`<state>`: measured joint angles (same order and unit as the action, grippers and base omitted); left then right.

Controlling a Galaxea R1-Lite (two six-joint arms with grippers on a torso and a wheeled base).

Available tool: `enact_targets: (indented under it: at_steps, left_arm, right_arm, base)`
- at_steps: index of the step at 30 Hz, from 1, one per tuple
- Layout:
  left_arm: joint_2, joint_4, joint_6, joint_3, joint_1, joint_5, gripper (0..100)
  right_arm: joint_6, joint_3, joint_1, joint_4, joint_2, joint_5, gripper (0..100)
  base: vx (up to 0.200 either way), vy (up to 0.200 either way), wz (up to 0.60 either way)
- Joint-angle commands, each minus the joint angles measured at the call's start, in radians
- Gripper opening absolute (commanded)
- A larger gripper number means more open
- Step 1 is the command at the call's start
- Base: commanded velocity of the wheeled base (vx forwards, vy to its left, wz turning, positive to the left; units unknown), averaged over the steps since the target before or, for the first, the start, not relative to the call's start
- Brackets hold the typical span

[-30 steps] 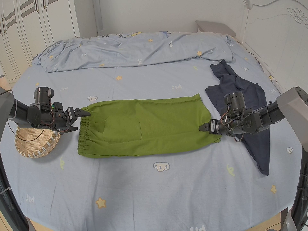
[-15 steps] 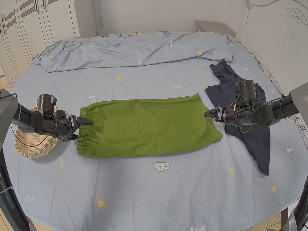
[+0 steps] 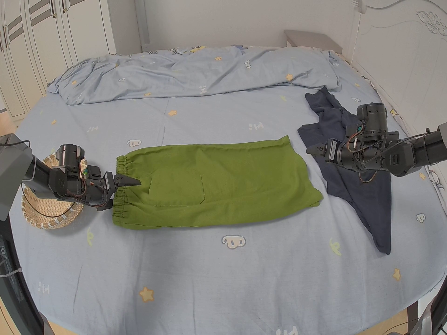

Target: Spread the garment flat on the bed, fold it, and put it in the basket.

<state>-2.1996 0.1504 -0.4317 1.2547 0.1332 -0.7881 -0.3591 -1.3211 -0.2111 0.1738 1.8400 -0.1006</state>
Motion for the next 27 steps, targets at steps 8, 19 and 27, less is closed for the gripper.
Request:
enact_targets:
  at_steps: [8,19,27]
  left_arm:
    - [-0.009,0.008,-0.001,0.0,0.002,-0.008,0]
    - [0.024,0.005,-0.005,0.003,0.02,-0.003,0]
    - [0.104,-0.1,-0.007,0.043,0.028,0.0,0]
  right_arm:
    - [0.0,0.0,0.002,0.001,-0.005,0.001,100]
    - [0.0,0.002,0.001,0.0,-0.005,0.001,100]
    - [0.0,-0.015,0.021,-0.014,-0.002,-0.014,100]
  base:
    - [0.0,0.0,0.0]
    - [0.0,0.0,0.0]
    - [0.0,0.0,0.0]
